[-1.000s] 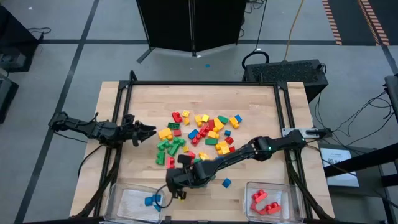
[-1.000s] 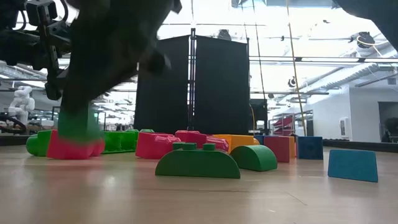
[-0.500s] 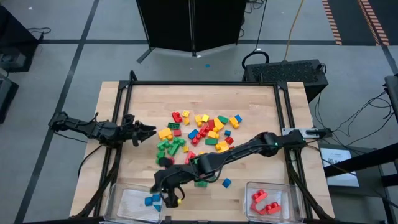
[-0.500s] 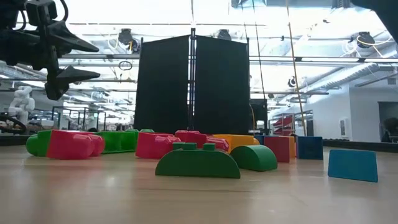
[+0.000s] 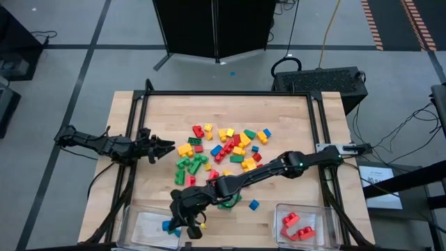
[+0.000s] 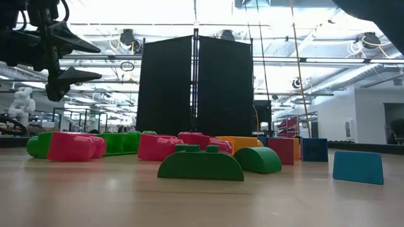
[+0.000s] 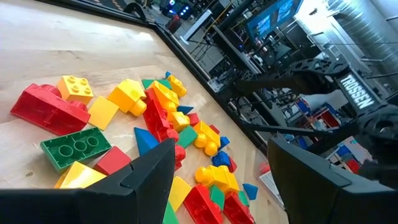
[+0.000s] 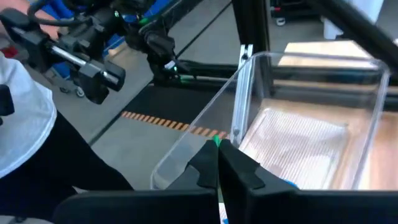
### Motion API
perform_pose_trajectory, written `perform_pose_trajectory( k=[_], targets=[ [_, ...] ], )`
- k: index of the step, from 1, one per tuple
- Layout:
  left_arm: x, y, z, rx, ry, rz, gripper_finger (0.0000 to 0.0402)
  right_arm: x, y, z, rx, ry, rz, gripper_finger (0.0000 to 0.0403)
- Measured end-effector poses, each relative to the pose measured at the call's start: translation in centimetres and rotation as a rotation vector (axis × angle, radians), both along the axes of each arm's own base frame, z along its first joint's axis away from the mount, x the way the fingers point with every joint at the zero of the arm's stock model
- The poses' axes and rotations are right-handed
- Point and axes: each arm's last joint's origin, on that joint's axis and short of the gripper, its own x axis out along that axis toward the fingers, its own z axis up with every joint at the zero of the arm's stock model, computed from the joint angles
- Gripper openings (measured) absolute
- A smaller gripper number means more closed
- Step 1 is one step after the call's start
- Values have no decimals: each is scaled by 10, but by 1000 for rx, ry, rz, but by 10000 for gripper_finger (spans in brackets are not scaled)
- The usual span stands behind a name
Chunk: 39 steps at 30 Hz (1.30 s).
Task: Sort blocks by size
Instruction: Put the green triangular block into the left transparent bin, then put the green game piece into the left transparent bin
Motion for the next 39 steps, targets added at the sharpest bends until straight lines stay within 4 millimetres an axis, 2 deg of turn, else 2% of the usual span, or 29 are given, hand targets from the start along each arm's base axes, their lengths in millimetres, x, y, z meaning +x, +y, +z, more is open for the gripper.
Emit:
perform_pose_trajectory(
  k=[4,7,13,16,20,22,23,26,28,33,39],
  targets=[
    [0,0,0,-1,-1,1,255,2,0,-10,-35,-4,13,5],
    [0,0,0,-1,-1,1,255,2,0,-11,-49,-2,17,30],
    [0,0,0,-2,-1,1,255,3,-3,-10,-46,-11,13,129],
    [0,0,0,-9,-1,1,255,0,-8,-2,-15,47,7,177],
    [0,0,0,-18,-2,3,255,-24,-21,31,-41,226,11,205],
    [0,0,0,-19,-3,3,255,-43,-29,45,-129,350,-14,206],
    [0,0,0,-20,-3,3,255,-53,-31,46,-187,423,-38,206],
    [0,0,0,-24,-4,3,255,-79,-31,34,-354,669,-81,202],
    [0,0,0,-24,-4,4,255,-90,-22,21,-428,764,-73,202],
    [0,0,0,-21,-3,3,255,-97,4,-5,-496,747,-51,211],
    [0,0,-1,-16,2,2,255,-92,9,-27,-515,688,-159,226]
  ],
)
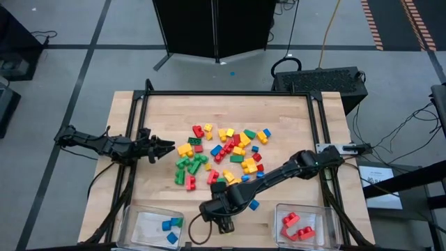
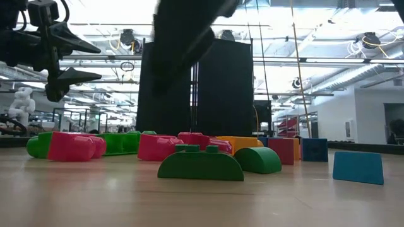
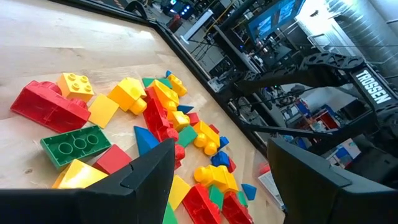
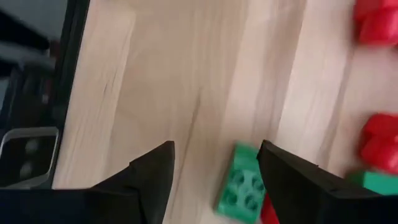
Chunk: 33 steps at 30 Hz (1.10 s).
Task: Sort blocks by size
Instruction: Put the green game piece into the left transparent bin
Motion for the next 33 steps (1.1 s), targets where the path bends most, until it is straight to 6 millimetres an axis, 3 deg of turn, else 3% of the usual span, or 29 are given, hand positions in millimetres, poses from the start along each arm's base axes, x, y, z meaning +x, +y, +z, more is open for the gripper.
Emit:
perform_pose_trajectory(
  k=[12,17,24,33],
  targets=[
    [0,0,-1,4,11,0,255,-5,-5,-49,34,47,-135,247],
    [0,0,-1,21,15,-1,255,-5,-6,-50,38,51,-144,247],
    [0,0,-1,23,16,5,255,-1,-5,-37,31,15,-157,247],
    [0,0,-1,25,18,8,255,-18,-16,-48,-120,159,-236,247]
  ],
)
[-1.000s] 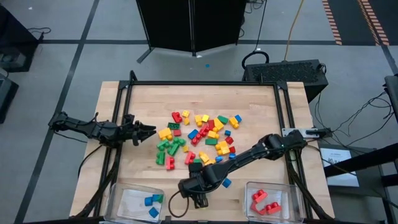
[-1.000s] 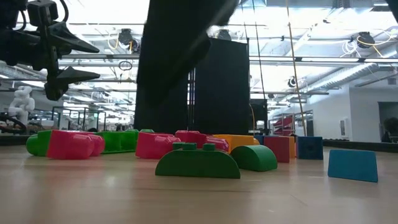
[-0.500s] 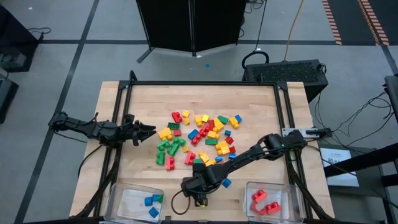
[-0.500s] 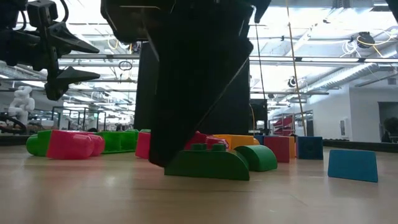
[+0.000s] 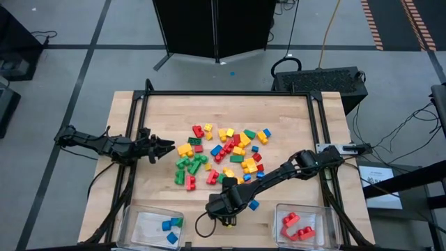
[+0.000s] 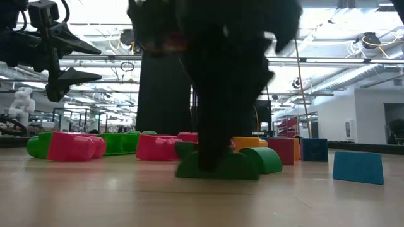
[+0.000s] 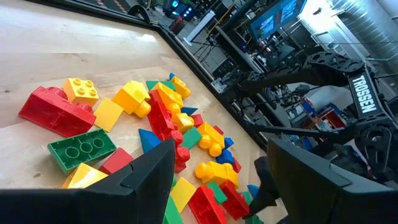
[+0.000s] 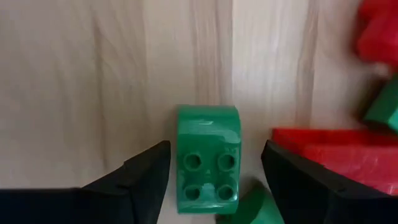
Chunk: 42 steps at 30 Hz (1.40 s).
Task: Sort blocks by size
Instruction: Put the green game piece into the left transparent bin
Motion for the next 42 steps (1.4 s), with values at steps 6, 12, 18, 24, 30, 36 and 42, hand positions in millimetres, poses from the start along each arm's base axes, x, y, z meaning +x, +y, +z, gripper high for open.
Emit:
perform_pose_trajectory(
  k=[6,12,18,24,30,36,42],
  targets=[
    [0,0,0,5,1,3,255,-2,2,-3,9,6,-20,247],
    [0,0,0,6,1,3,255,-5,6,-15,25,-21,-30,246],
    [0,0,0,6,2,4,255,-7,5,-20,36,-16,-57,171],
    [0,0,0,5,1,4,255,-3,4,-14,43,-20,-73,119],
    [0,0,0,5,2,6,255,14,3,14,47,-107,-36,119],
    [0,0,0,1,-1,15,255,41,-1,79,32,-415,-25,119],
    [0,1,0,3,-2,33,255,75,-5,140,204,-922,92,119]
  ],
)
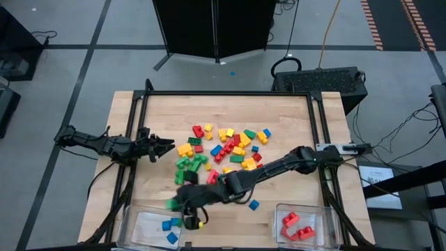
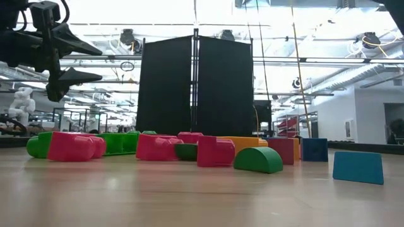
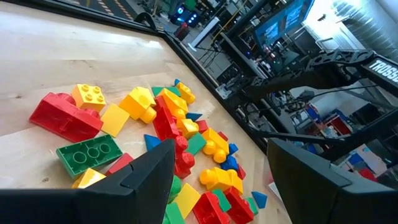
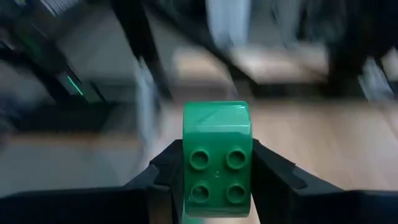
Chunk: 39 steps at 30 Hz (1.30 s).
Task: Sort blocks by size
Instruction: Put the green game piece into the left transparent bin, then put the red game piece into the right transparent bin
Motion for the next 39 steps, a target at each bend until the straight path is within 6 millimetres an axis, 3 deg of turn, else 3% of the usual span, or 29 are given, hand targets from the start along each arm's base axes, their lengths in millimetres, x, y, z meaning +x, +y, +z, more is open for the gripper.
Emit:
perform_pose_trajectory(
  k=[3,5,12,20,28,35,39],
  targets=[
    [0,0,0,-1,-1,1,255,11,-4,7,70,-142,67,119],
    [0,0,0,-1,-2,1,255,20,-7,-1,105,-180,126,119],
    [0,0,0,1,3,1,255,38,-3,-43,197,-184,336,119],
    [0,0,0,4,4,1,255,45,5,-82,245,-103,380,119],
    [0,0,0,7,5,1,255,45,6,-85,174,-117,406,120],
    [0,0,0,8,5,1,255,46,2,-87,202,-87,344,279],
    [0,0,0,8,6,1,255,48,-4,-85,223,-96,304,321]
  ],
)
